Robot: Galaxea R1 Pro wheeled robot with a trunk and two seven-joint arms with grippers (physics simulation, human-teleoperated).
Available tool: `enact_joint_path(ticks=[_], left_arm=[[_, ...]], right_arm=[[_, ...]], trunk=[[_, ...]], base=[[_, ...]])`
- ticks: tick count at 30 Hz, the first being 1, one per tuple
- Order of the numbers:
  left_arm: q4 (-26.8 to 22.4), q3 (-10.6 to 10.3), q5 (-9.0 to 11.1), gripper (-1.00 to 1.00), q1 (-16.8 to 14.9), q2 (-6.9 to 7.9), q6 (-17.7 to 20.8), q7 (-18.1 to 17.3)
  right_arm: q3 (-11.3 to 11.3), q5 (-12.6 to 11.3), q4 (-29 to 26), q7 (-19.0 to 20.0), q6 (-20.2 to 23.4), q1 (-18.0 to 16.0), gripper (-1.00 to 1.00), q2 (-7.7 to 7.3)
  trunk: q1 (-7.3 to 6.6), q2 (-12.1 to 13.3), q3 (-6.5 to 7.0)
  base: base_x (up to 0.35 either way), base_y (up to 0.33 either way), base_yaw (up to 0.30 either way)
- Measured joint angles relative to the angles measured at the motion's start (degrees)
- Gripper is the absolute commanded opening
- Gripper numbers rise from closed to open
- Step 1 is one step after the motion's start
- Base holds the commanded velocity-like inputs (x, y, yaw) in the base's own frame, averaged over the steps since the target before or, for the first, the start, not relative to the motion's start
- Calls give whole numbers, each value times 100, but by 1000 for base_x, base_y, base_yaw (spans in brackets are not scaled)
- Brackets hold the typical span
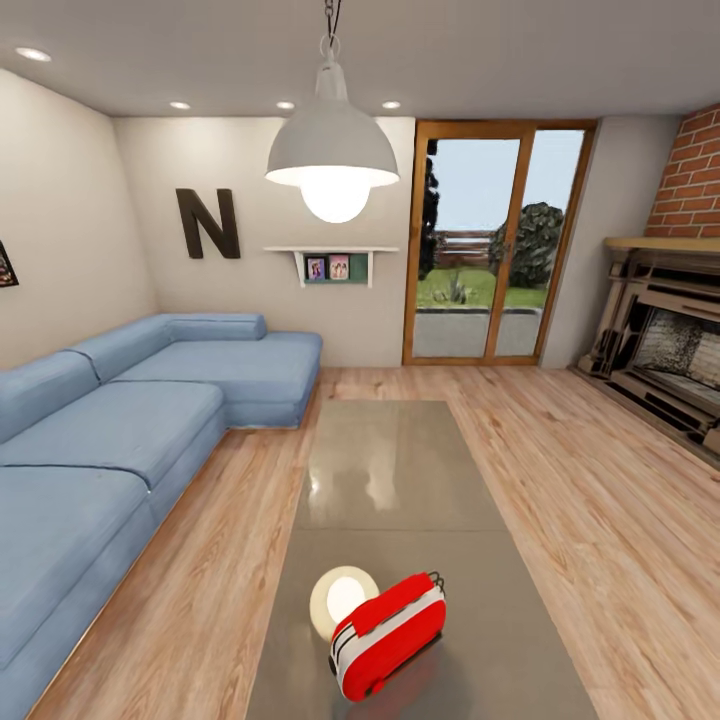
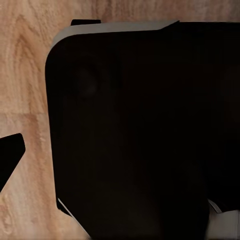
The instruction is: Turn on the radio receiver that's on the table in the living room.
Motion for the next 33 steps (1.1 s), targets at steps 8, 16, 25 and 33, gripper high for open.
enact_joint_path(ticks=[8,16,25,33], left_arm=[[1,0,4,100,0,8,-7,-4],[2,0,5,100,0,8,-25,0],[2,0,3,100,0,8,-44,0],[-8,-3,0,100,0,9,-52,0]], right_arm=[[15,9,0,0,0,0,100,3],[21,13,0,0,-1,0,100,2],[54,72,0,0,-8,0,100,-37],[57,79,-1,0,-9,0,100,-49]], trunk=[[-176,321,144],[-198,362,162],[-198,363,110],[-198,363,36]], base=[[0,0,0],[0,0,0],[0,0,0],[0,0,0]])
